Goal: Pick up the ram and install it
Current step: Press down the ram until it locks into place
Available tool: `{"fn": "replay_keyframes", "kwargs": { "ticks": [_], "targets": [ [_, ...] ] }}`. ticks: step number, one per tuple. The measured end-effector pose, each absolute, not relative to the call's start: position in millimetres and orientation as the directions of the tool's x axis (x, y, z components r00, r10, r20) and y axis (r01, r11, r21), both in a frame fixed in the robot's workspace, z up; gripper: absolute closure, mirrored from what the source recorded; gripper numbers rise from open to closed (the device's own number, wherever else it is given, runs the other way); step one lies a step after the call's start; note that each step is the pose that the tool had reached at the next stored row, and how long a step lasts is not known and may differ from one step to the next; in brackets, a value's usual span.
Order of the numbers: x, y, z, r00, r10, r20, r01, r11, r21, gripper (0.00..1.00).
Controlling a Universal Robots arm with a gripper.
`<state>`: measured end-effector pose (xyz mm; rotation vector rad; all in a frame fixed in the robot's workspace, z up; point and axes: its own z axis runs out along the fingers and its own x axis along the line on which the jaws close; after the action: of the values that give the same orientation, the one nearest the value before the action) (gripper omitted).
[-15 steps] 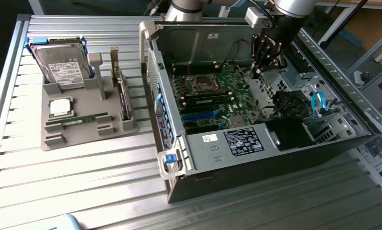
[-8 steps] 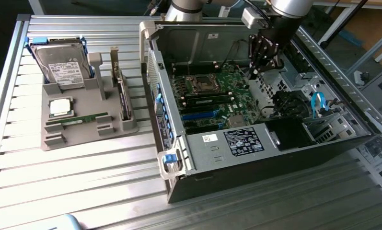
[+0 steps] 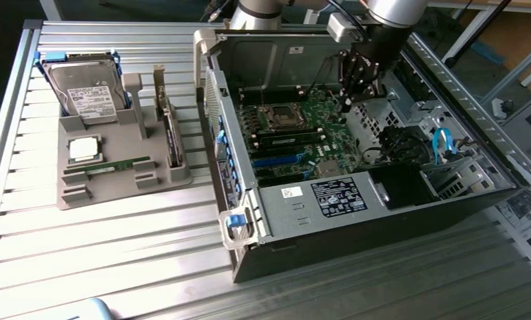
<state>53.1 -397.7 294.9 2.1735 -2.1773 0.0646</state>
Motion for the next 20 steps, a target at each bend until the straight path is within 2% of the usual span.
{"fn": "replay_keyframes", "kwargs": {
  "ticks": [20],
  "targets": [
    [37.3,-397.7,284.6,-0.001,-0.997,0.075,-1.0,0.002,0.016,0.89]
  ]
}}
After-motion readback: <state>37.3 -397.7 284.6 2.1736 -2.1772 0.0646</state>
